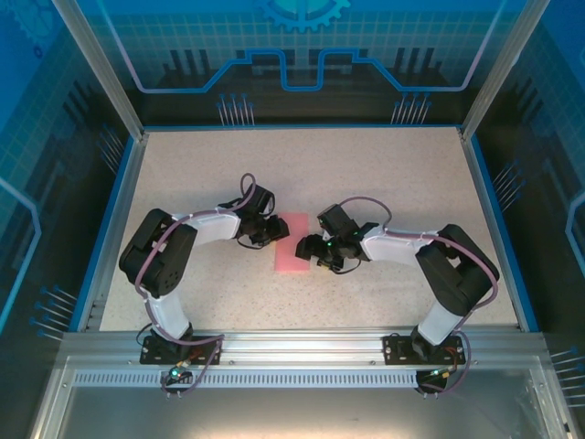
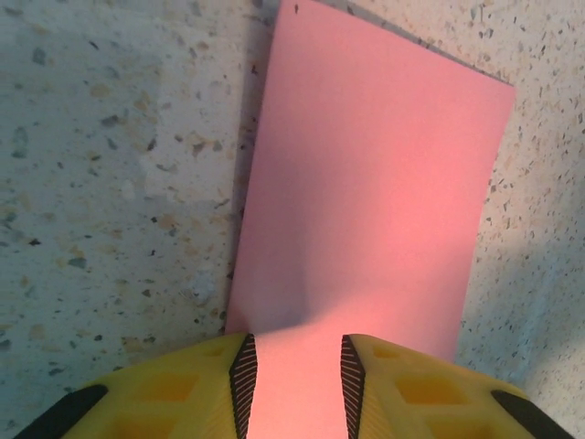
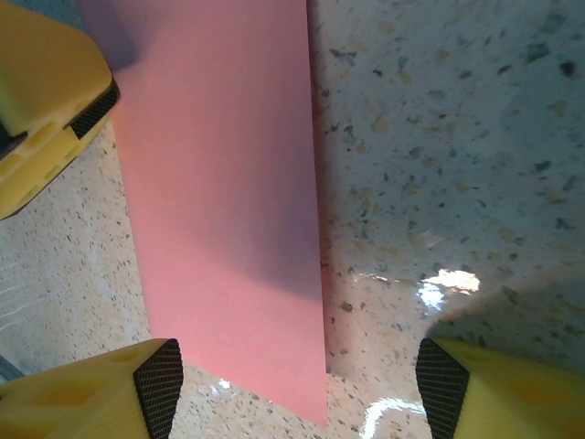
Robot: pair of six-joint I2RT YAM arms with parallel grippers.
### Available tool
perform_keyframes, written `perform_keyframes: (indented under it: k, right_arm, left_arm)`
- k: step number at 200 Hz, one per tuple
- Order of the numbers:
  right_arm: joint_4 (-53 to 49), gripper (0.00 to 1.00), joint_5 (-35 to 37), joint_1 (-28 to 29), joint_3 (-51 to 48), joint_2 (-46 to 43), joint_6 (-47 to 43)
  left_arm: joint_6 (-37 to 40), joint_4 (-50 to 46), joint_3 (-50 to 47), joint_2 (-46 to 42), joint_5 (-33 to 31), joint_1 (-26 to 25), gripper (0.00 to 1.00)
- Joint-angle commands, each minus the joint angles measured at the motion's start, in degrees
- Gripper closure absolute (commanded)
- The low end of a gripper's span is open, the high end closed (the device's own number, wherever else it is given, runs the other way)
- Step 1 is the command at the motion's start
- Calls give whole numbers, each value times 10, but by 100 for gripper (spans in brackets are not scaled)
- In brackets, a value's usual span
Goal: Fold a paper plane with a square sheet of paper (pick it up from the middle)
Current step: Third fold the triangle at the center of the table.
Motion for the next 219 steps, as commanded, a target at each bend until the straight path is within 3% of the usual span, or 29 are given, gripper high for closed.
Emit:
perform_keyframes:
  k: [1, 36, 146, 219]
  right_arm:
    - [21, 28, -30, 9, 17, 15, 10]
    - [41, 30, -51, 13, 19, 25, 19]
    - [58, 58, -50, 18, -2, 9, 34]
    - [128, 57, -83, 29, -39, -7, 60]
  left_arm:
    - [-8, -23, 9, 7, -4, 11, 64]
    - [-8, -23, 11, 12, -1, 11, 63]
    - [-5, -23, 7, 17, -1, 11, 63]
    - [-4, -23, 8, 19, -2, 11, 63]
